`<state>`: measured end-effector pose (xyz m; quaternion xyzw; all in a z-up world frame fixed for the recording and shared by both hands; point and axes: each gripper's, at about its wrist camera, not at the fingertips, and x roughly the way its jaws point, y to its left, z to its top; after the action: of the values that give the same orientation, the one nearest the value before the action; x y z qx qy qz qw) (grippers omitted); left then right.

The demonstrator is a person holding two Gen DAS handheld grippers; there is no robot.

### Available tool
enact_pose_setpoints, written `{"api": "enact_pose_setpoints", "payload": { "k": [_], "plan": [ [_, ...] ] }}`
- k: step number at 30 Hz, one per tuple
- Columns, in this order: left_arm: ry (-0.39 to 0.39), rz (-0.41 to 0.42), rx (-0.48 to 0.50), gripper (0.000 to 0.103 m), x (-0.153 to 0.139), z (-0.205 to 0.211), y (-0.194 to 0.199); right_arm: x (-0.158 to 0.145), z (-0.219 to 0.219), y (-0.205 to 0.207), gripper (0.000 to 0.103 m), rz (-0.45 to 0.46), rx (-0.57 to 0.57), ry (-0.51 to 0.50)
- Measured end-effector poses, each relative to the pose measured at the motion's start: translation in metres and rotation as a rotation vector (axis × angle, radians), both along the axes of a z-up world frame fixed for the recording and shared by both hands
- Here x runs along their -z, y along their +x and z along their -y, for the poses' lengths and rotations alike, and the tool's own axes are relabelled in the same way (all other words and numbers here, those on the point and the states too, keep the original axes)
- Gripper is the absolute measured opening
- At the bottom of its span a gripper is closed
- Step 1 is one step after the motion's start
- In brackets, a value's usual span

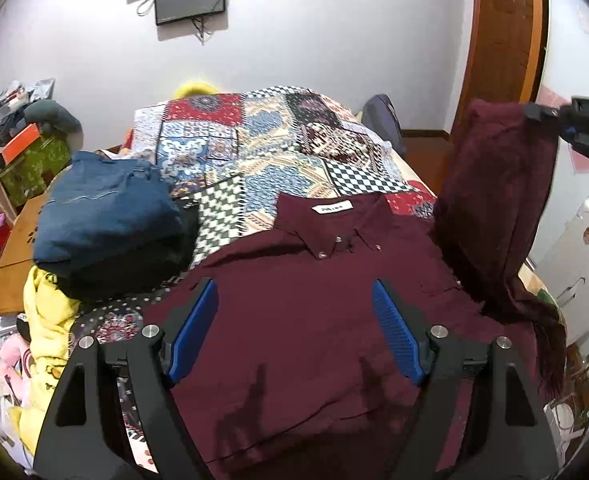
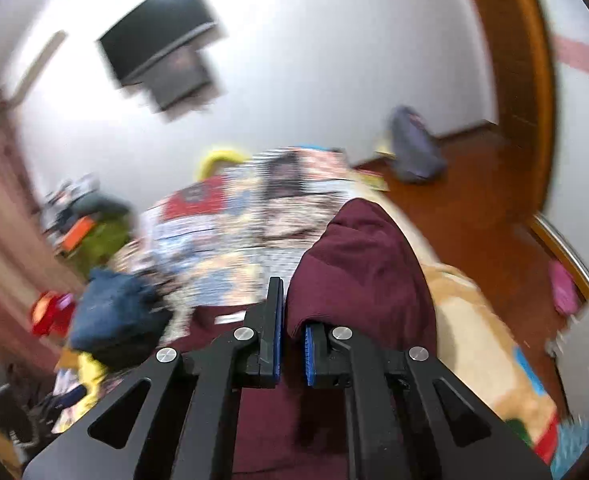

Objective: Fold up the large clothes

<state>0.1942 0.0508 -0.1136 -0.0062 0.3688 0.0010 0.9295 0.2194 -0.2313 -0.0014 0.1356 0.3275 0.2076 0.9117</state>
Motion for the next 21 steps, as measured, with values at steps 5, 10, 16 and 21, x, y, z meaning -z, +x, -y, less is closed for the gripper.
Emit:
{"api": "enact_pose_setpoints", "payload": {
  "k": [5,10,16,21],
  "plan": [
    [-0.004,0.023,-0.044,0.078,-0.005,-0.027,-0.015,0.009,-0.079,-0.005,0.007,-0.026,-0.192,0.003],
    [-0.014,0.016,-0.104,0.080,-0.002,-0.055,-0.028,0.054,-0.152,-0.013,0.007,-0.119,-0.333,-0.112],
    [-0.027,-0.029,-0.154,0.080,0.013,-0.077,-0.039,0.146,-0.184,-0.007,0.011,-0.382,-0.443,-0.247],
    [-0.001,-0.058,-0.155,0.080,0.021,-0.073,-0.035,0.173,-0.175,-0.018,0.022,-0.515,-0.489,-0.272]
  ]
}}
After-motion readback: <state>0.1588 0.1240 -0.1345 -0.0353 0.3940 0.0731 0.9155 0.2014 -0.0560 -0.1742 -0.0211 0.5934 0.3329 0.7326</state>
